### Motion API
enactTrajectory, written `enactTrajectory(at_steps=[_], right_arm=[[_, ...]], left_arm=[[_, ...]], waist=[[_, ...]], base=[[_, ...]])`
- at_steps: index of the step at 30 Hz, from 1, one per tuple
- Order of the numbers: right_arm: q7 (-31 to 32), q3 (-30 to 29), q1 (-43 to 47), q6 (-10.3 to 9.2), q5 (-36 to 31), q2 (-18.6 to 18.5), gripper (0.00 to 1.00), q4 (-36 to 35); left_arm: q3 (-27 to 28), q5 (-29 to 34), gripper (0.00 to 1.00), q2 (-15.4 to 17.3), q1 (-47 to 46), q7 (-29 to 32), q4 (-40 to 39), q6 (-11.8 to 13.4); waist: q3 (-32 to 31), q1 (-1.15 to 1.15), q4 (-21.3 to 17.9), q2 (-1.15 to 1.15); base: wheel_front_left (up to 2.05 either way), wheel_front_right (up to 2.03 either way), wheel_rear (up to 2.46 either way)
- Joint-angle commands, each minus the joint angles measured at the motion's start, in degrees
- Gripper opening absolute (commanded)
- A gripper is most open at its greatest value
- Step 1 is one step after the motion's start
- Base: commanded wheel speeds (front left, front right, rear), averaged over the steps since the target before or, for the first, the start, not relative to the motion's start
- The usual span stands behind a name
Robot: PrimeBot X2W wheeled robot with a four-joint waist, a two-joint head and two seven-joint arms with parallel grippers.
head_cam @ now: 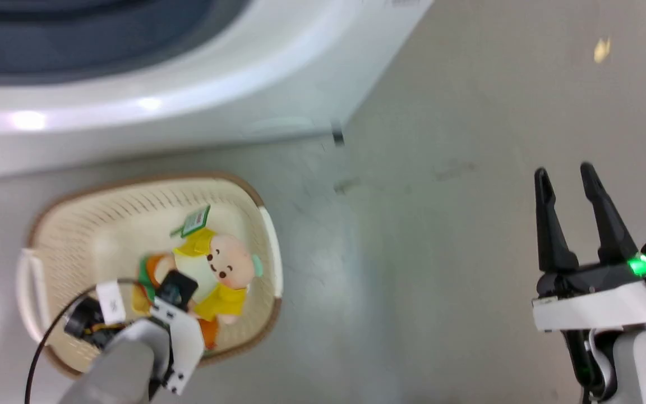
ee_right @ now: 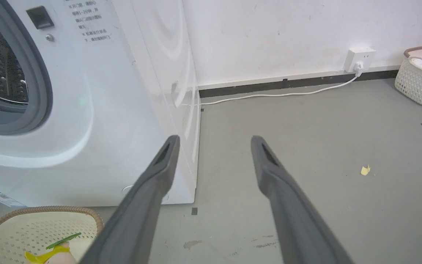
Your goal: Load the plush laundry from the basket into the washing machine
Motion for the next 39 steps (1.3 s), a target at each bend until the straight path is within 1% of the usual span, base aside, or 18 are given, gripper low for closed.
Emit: enactTrajectory(at_steps=[1,4,9,15,16,17,18,19,20,21,22,23,26,27,28,32,35,39], right_arm=[[-0.2,-0.3,1.4,-0.05,-0.9,0.1,1.00,0.5],[-0.2,-0.5,3.3,-0.05,-2.5,0.1,1.00,1.2],[-0.2,-1.2,6.3,-0.05,-3.6,0.1,1.00,1.8],[-0.2,-2.8,8.4,-0.05,-4.1,0.1,1.00,2.2],[-0.2,-2.8,8.4,-0.05,-4.1,0.1,1.00,2.2],[-0.2,-3.5,8.7,-0.05,-4.2,0.1,1.00,2.2],[-0.2,-3.5,8.7,-0.05,-4.2,0.1,1.00,2.2],[-0.2,-3.7,8.9,-0.05,-4.2,0.1,1.00,2.2],[-0.2,-3.9,9.1,-0.05,-4.4,0.1,1.00,2.3],[-0.2,-3.9,9.1,-0.05,-4.4,0.1,1.00,2.3],[-0.2,-3.9,9.3,-0.05,-4.5,0.1,1.00,2.4],[-0.2,-3.9,9.3,-0.05,-4.5,0.1,1.00,2.4],[-0.2,-3.9,9.5,-0.05,-4.5,0.1,1.00,2.3],[-0.2,-3.5,9.5,-0.05,-4.2,0.1,1.00,2.1],[-0.2,-3.5,9.5,-0.05,-4.2,0.1,1.00,2.1],[-0.2,-2.5,9.1,-0.05,-3.7,0.1,1.00,1.6],[-0.2,-2.2,8.2,-0.05,-3.3,0.1,1.00,1.4],[-0.2,-1.1,6.3,-0.05,-2.7,0.1,1.00,1.2]], left_arm=[[0.4,-0.7,0.00,-0.4,1.9,-3.4,-0.3,0.4],[0.5,-1.2,0.00,-1.3,4.2,-7.6,-1.8,1.6],[3.0,-3.9,0.00,-1.9,7.4,-9.3,-6.4,2.8],[6.9,-5.7,0.00,-0.2,11.6,-9.4,-20.3,4.8],[6.9,-5.7,0.00,-0.2,11.6,-9.4,-20.3,4.8],[8.0,-5.9,0.00,0.5,13.3,-9.4,-24.9,5.6],[8.0,-5.9,0.00,0.5,13.3,-9.4,-24.9,5.6],[8.6,-6.1,0.00,0.8,14.1,-9.4,-27.2,5.9],[9.9,-6.3,0.00,1.4,15.6,-9.4,-31.8,6.7],[9.9,-6.3,0.00,1.4,15.6,-9.4,-31.8,6.7],[11.2,-6.6,0.00,1.9,16.9,-9.4,-36.2,7.4],[11.2,-6.6,0.00,1.9,16.9,-9.4,-36.2,7.4],[13.2,-7.0,0.00,2.9,17.8,-9.4,-42.3,8.8],[14.2,-7.1,0.00,3.7,17.7,-9.4,-45.5,9.4],[14.2,-7.1,0.00,3.7,17.7,-9.4,-45.5,9.4],[15.5,-7.3,0.00,5.3,15.0,-7.8,-50.4,10.2],[16.3,-7.1,0.00,6.8,11.2,-5.7,-51.9,10.1],[16.9,-6.7,0.00,8.8,5.4,-2.6,-51.7,9.4]], waist=[[-9.3,0.00,4.1,0.00],[-13.8,0.00,5.7,0.00],[-19.2,0.00,7.7,0.00],[-23.3,0.00,9.5,0.00],[-23.3,0.00,9.5,0.00],[-24.4,0.00,9.9,0.00],[-24.4,0.00,9.9,0.00],[-24.8,0.00,10.1,0.00],[-25.6,0.00,10.3,0.00],[-25.6,0.00,10.3,0.00],[-26.0,0.00,10.4,0.00],[-26.0,0.00,10.4,0.00],[-26.2,0.00,10.5,0.00],[-25.6,0.00,10.3,0.00],[-25.6,0.00,10.3,0.00],[-23.2,0.00,9.6,0.00],[-20.2,0.00,8.7,0.00],[-15.4,0.00,6.6,0.00]], base=[[0.00,0.00,0.00],[0.00,0.00,0.00],[0.00,0.00,0.00],[0.00,0.00,0.00],[0.00,0.00,0.00],[0.00,0.00,0.00],[0.00,0.00,0.00],[0.00,0.00,0.00],[0.00,0.00,0.00],[0.00,0.00,0.00],[0.00,0.00,0.00],[0.00,0.00,0.00],[0.00,0.00,0.00],[0.00,0.00,0.00],[0.00,0.00,0.00],[0.00,0.00,0.00],[0.00,0.00,0.00],[0.00,0.00,0.00]])
